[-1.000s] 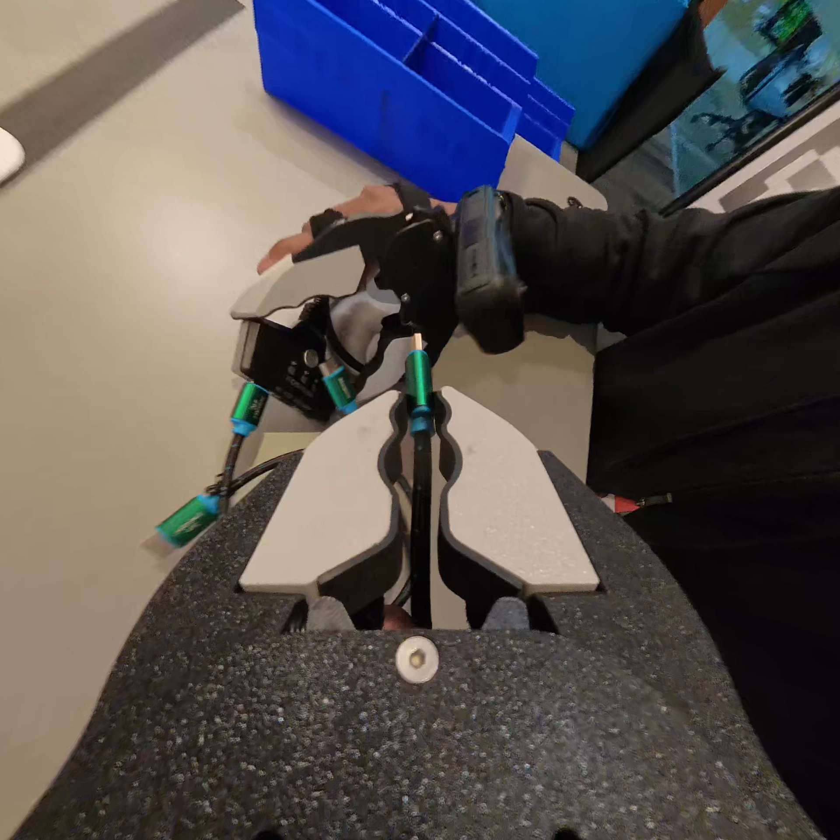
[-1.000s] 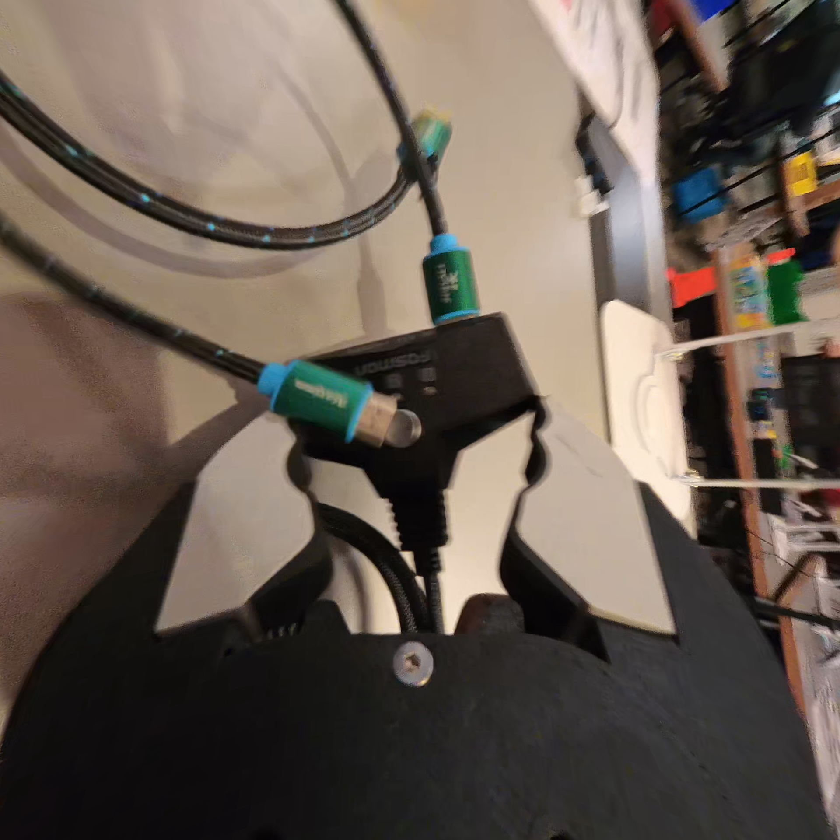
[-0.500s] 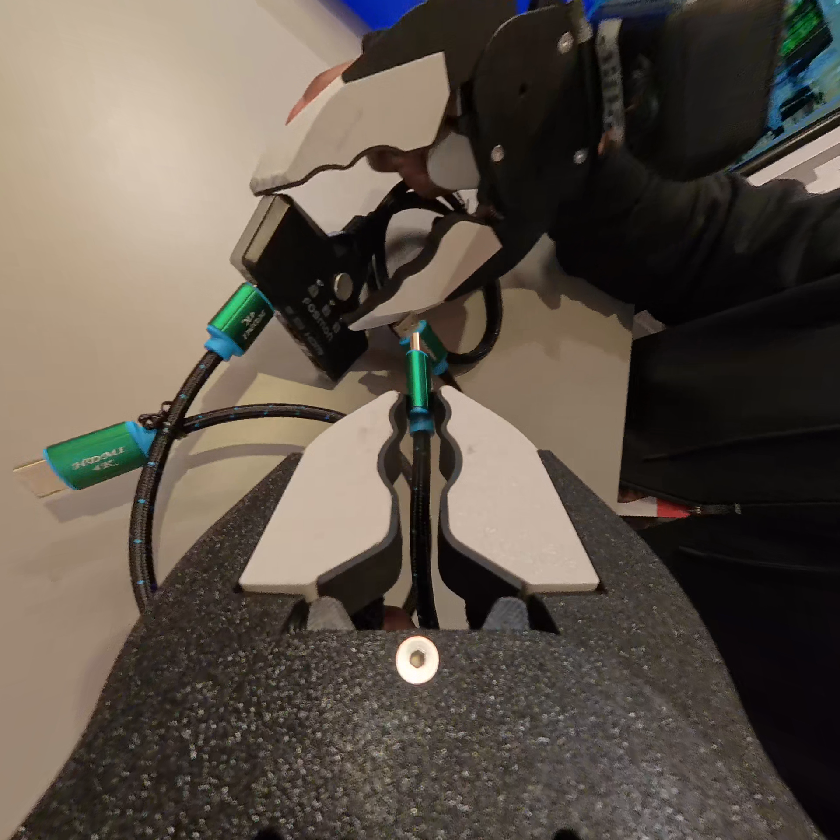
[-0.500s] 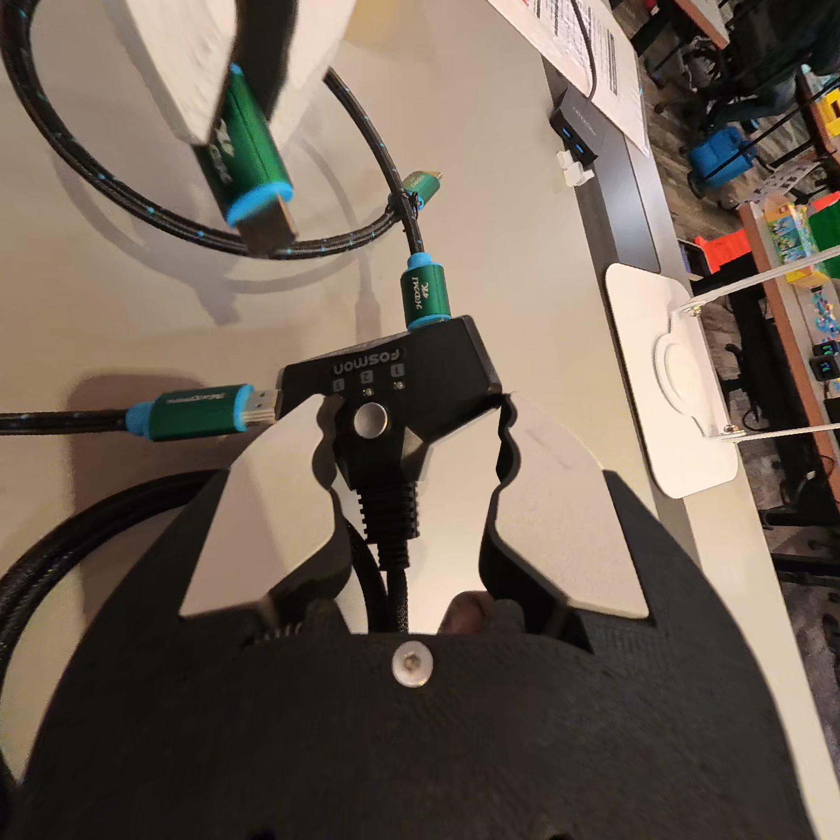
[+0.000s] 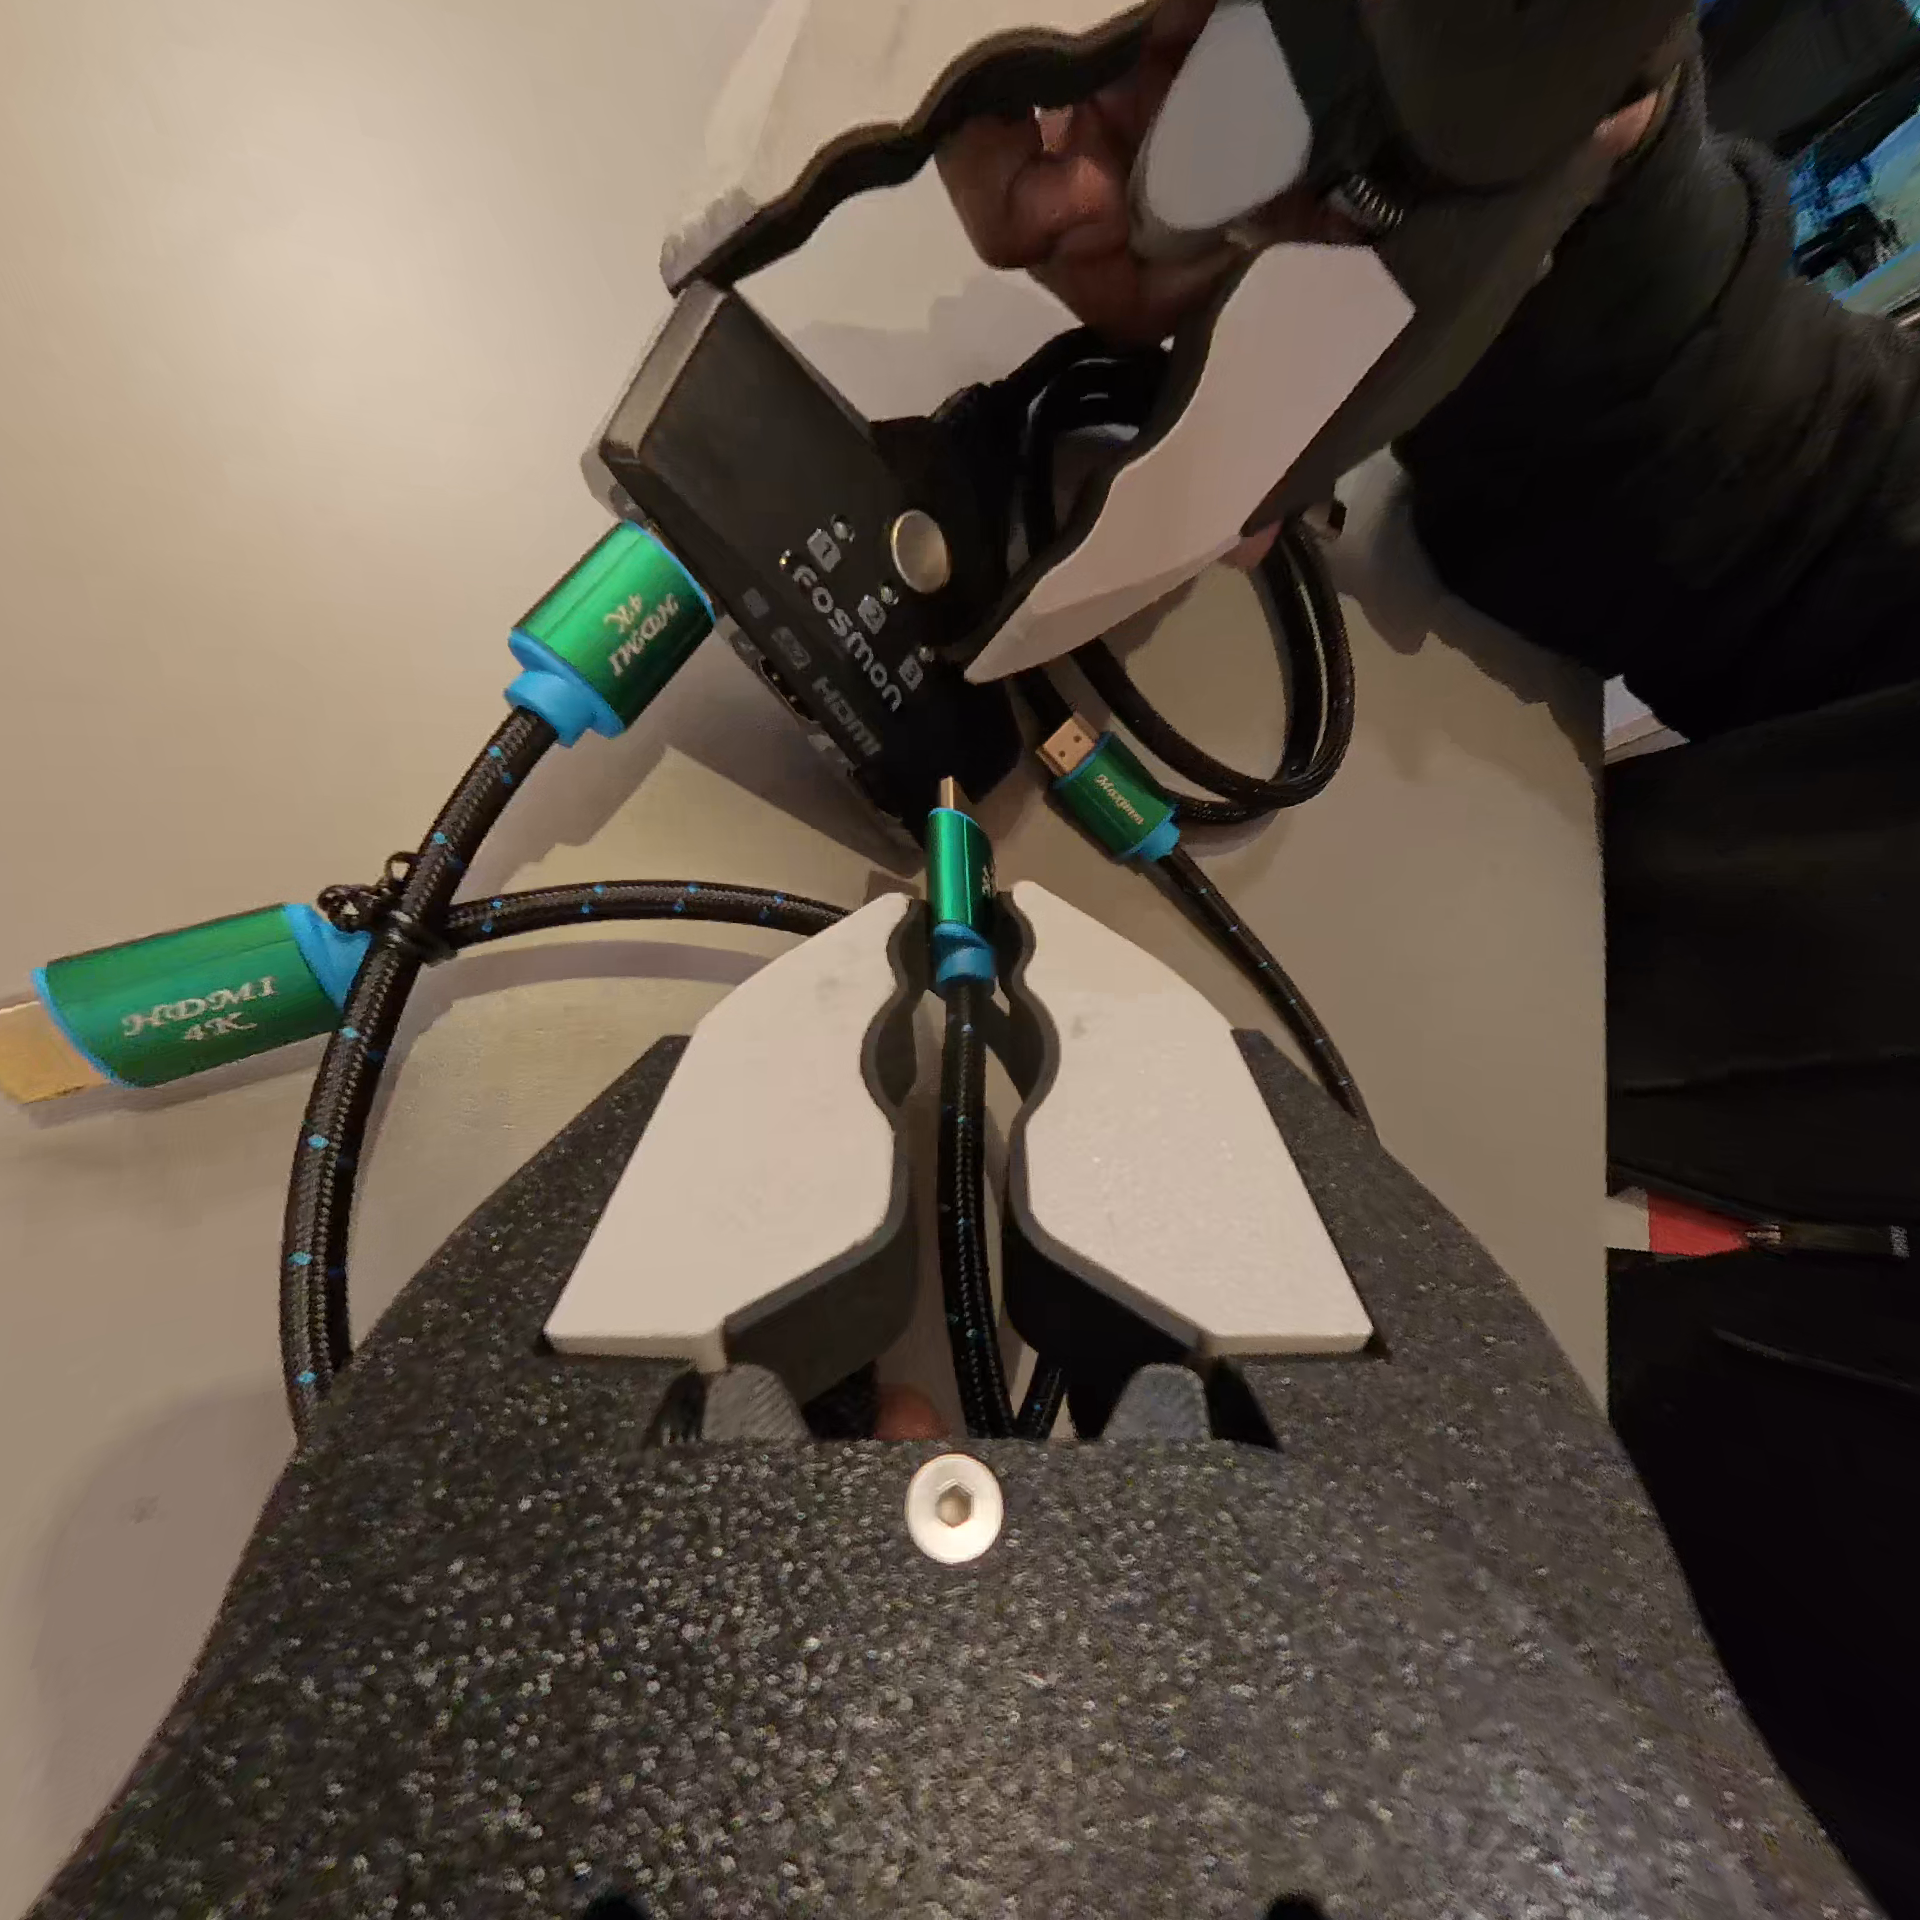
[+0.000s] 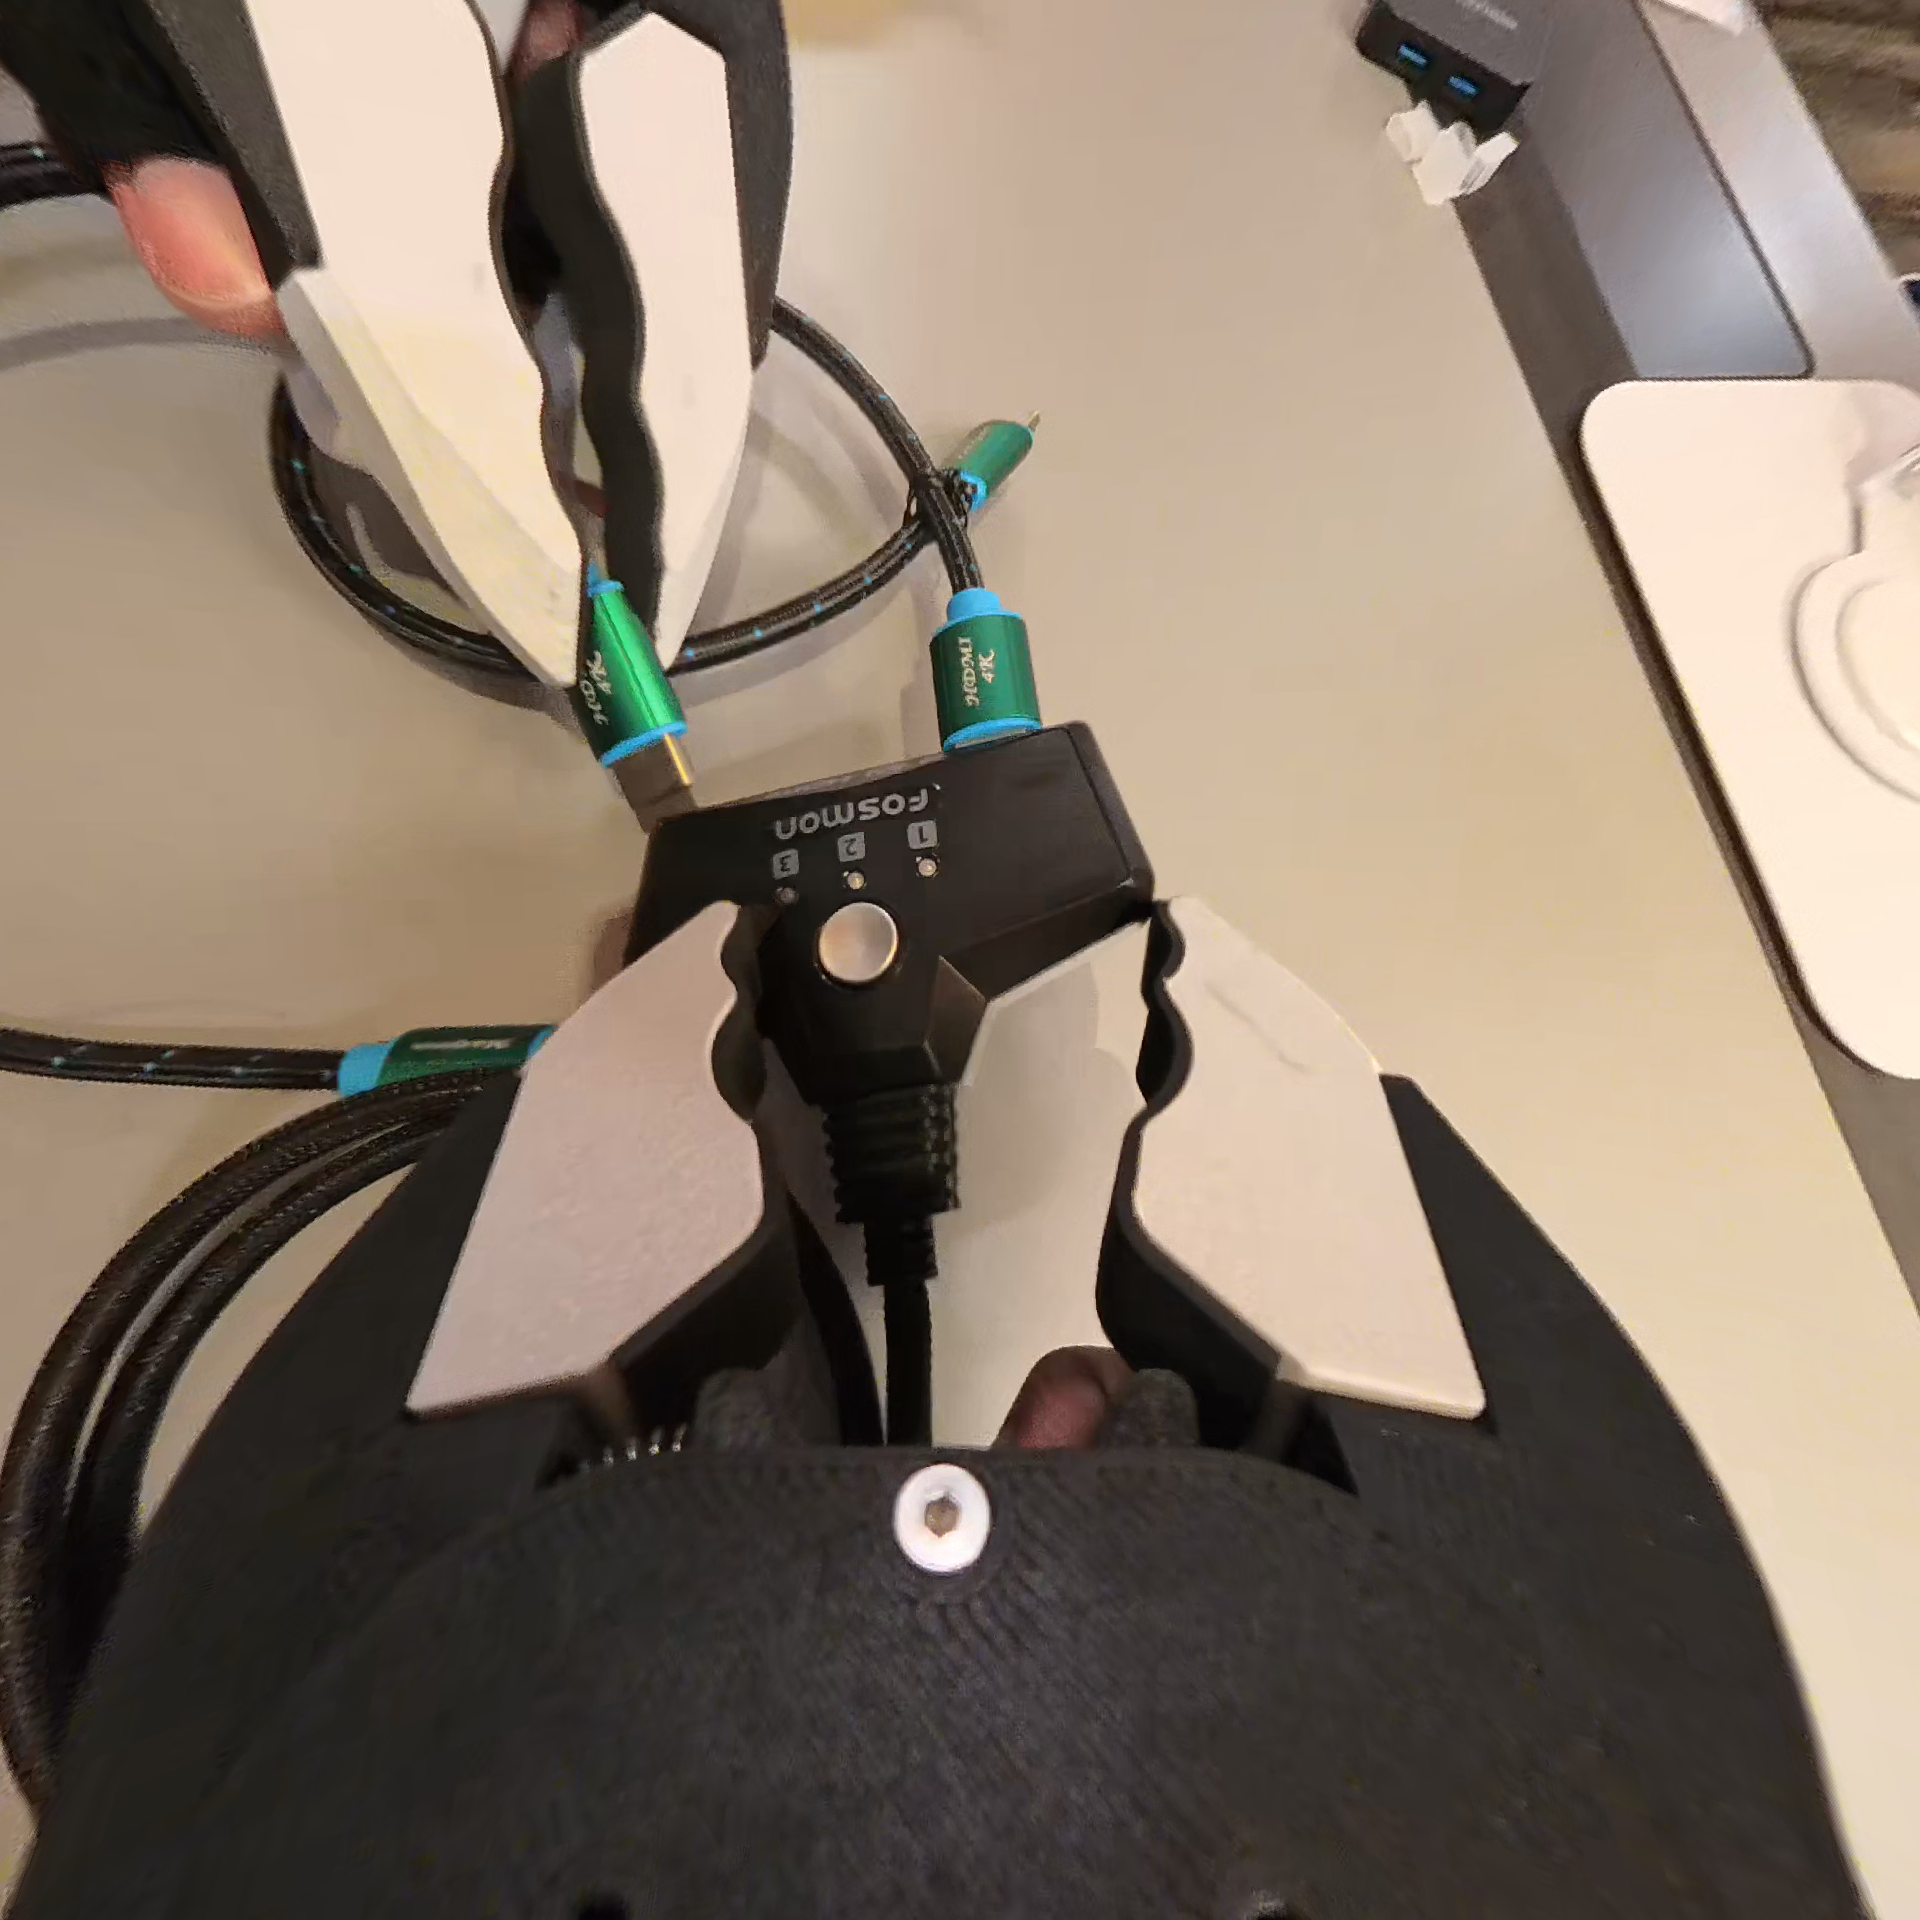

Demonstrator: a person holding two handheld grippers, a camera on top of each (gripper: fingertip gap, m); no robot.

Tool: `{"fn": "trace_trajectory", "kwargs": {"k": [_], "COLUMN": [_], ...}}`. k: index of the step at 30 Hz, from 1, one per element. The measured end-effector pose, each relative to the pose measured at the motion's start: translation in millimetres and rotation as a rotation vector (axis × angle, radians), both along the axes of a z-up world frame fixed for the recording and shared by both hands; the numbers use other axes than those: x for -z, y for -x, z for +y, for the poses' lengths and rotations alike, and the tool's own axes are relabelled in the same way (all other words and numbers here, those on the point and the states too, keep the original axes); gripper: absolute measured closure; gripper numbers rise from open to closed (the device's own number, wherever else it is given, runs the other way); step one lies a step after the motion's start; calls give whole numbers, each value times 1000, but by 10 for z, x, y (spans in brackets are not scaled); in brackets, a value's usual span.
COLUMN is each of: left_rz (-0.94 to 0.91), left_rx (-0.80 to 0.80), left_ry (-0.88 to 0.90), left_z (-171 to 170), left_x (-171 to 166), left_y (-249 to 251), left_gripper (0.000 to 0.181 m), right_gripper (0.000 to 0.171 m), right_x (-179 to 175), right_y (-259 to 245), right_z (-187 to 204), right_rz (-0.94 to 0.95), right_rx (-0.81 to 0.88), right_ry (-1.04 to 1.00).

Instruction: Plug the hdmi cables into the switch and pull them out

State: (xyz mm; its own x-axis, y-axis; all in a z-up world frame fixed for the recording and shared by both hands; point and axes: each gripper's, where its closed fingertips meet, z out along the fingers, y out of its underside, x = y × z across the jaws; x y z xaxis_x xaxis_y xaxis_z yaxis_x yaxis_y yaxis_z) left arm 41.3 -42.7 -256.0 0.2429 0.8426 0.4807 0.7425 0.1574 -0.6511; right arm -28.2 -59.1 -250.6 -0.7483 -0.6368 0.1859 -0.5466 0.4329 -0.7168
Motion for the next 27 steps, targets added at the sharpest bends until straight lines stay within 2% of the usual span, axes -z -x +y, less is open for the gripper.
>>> {"fn": "trace_trajectory", "kwargs": {"k": [7, 12, 15, 16, 18, 19, 22, 27], "left_rz": [49, 62, 76, 82, 98, 100, 98, 174], "left_rx": [11, 17, 21, 24, 28, 28, 19, -41], "left_ry": [-22, -22, -24, -26, -28, -30, 3, 101], "left_z": [-2, -4, -1, 0, 2, 3, -26, -117], "left_x": [79, 72, 57, 48, 25, 18, -28, -345], "left_y": [-19, -29, -35, -36, -31, -33, -63, -91], "left_gripper": [169, 169, 169, 169, 169, 169, 169, 169], "right_gripper": [99, 100, 110, 114, 135, 138, 141, 143], "right_x": [-8, 17, 41, 77, 109, 118, 94, -22], "right_y": [106, 2, -121, -159, -223, -244, -244, -249], "right_z": [28, 89, 163, 202, 231, 232, 194, 185], "right_rz": [-130, -409, -540, -546, -549, -549, -503, -352], "right_rx": [-24, -93, -170, -194, -221, -222, -238, -303], "right_ry": [-174, -417, -529, -565, -587, -593, -513, -339]}}
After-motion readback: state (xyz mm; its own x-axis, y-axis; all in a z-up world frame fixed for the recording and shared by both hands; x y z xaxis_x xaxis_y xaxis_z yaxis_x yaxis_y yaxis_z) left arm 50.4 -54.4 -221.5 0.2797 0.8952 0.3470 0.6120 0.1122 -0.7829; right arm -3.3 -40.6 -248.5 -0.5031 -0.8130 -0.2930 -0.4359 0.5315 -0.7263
